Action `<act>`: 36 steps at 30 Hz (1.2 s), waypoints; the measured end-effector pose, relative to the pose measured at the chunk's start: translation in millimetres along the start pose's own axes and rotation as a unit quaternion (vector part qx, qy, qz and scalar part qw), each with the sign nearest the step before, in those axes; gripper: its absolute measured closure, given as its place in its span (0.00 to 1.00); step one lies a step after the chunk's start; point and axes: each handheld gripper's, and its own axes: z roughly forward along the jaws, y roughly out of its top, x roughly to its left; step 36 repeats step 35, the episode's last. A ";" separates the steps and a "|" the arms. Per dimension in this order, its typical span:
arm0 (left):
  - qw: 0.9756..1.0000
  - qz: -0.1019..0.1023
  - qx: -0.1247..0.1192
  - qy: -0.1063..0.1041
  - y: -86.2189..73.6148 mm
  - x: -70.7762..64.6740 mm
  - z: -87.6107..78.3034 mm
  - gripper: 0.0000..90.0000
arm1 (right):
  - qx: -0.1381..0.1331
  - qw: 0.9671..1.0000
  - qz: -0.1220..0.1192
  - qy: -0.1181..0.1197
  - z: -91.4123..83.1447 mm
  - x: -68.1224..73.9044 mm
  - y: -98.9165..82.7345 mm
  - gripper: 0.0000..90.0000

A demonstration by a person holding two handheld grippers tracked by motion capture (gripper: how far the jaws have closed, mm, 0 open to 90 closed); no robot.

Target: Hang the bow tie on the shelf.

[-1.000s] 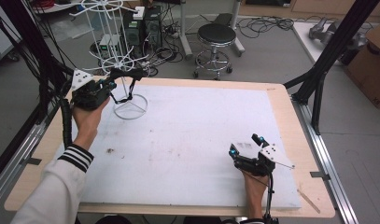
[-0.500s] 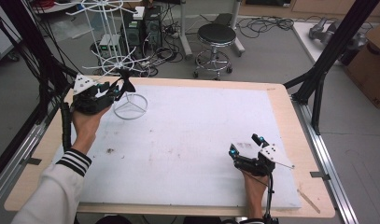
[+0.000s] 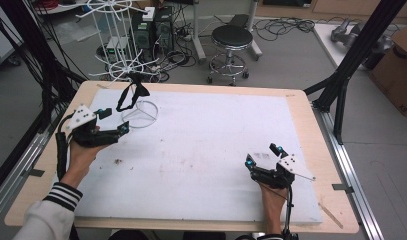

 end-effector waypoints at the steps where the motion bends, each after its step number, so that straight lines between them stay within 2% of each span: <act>1: 1.000 0.001 -0.013 -0.001 -6.5 -1.9 -3.6 0.21 | 0.000 1.000 0.000 0.000 0.0 0.0 0.1 0.04; 3: 0.999 -0.001 -0.034 -0.006 -18.6 -6.4 -10.5 0.21 | -0.001 1.000 0.003 0.000 -0.2 -0.5 -0.1 0.04; 6: 0.999 0.003 -0.042 -0.008 -36.0 -13.8 -18.3 0.22 | 0.000 1.000 -0.002 0.001 -0.1 -0.5 0.1 0.04; 9: 0.999 0.007 -0.046 -0.004 -50.8 -19.8 -25.3 0.22 | 0.000 1.000 -0.001 0.001 -0.1 0.2 0.0 0.04; 14: 0.997 -0.001 -0.070 0.011 -67.8 -23.0 -36.0 0.20 | 0.001 1.000 -0.008 -0.001 0.0 0.8 0.1 0.04; 17: 0.997 -0.011 -0.072 0.020 -76.8 -23.1 -38.6 0.20 | 0.000 1.000 -0.009 -0.001 0.0 0.8 0.1 0.04; 18: 0.996 -0.013 -0.082 0.023 -77.4 -23.0 -39.8 0.20 | 0.000 1.000 -0.009 -0.001 0.1 1.0 0.0 0.04; 20: 0.995 -0.022 -0.089 0.026 -78.5 -21.6 -41.2 0.20 | 0.001 1.000 -0.010 -0.001 0.1 1.7 0.0 0.04; 22: 0.995 -0.023 -0.097 0.029 -79.5 -21.7 -42.6 0.20 | 0.001 1.000 -0.013 -0.002 0.2 1.9 0.0 0.04; 29: 0.995 -0.022 -0.097 0.028 -79.8 -21.5 -42.9 0.20 | 0.003 1.000 -0.015 -0.004 0.0 3.2 -0.2 0.04; 34: 0.994 -0.023 -0.103 0.029 -80.4 -21.6 -43.9 0.20 | 0.007 0.999 -0.034 -0.009 1.1 6.3 -0.1 0.04; 36: 0.994 -0.024 -0.103 0.030 -80.4 -21.6 -43.8 0.20 | 0.007 0.999 -0.033 -0.011 1.3 7.0 -0.1 0.04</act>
